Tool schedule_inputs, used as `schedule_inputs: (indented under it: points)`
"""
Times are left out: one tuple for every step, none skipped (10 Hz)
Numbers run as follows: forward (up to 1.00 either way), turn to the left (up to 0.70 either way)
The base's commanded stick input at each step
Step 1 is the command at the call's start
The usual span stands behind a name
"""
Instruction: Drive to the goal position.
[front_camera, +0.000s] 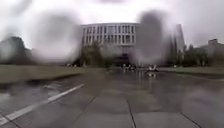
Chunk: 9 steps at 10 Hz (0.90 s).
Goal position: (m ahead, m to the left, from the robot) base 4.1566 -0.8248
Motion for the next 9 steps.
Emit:
schedule_inputs:
  points:
    - [0.7,0.0]
    - [0.7,0.0]
    - [0.7,0.0]
    - [0.7,0.0]
    - [0.7,0.0]
    - [0.7,0.0]
    - [0.7,0.0]
    - [0.7,0.0]
    - [0.7,0.0]
